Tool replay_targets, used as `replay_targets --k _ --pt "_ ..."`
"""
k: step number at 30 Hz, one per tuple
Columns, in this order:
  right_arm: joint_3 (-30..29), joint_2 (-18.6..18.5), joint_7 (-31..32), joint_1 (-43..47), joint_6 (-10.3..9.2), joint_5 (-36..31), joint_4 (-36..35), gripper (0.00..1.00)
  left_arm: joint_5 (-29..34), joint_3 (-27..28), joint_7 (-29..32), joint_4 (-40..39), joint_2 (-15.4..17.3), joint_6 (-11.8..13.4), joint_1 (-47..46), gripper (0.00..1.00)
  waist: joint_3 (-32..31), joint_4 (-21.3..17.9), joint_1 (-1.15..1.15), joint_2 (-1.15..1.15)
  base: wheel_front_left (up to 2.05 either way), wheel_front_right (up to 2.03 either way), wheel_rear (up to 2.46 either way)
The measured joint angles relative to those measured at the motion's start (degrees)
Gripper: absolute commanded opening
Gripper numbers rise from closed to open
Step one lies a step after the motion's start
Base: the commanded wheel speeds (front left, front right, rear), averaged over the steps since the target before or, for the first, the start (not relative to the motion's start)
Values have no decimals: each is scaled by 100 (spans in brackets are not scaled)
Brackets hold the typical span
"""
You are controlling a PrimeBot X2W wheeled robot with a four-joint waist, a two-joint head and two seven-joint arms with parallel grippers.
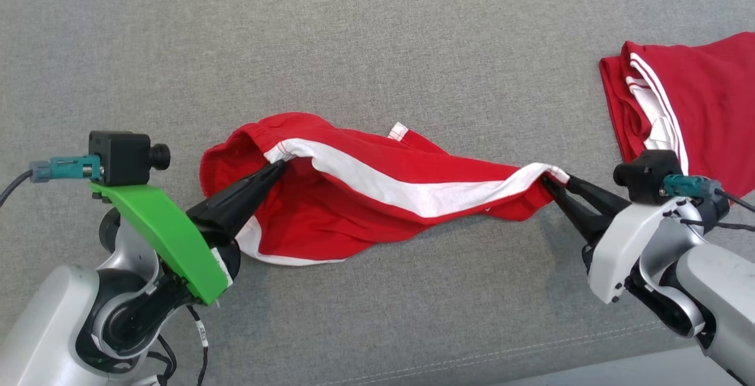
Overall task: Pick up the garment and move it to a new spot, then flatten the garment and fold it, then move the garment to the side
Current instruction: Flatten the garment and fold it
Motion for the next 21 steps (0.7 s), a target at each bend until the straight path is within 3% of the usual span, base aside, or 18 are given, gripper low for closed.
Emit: replay_targets --k 2,4,12,21 --pt "58 37 -51 45 0 -73 81 54 63 -14 -70 9 -14 -14 7 0 11 0 0 0 0 0 0" --pt "103 36 -60 49 0 -181 137 100 86 -52 -134 9 -37 -57 35 0 12 -1 0 0 0 0 0" --pt "36 -14 -248 110 -49 -346 209 100 416 -227 -388 22 -137 -181 231 0 -70 -51 0 0 0 0 0" --pt "5 -167 -85 871 -53 69 -334 100 531 -242 -644 48 -125 -172 599 0 -163 -275 0 0 0 0 0"
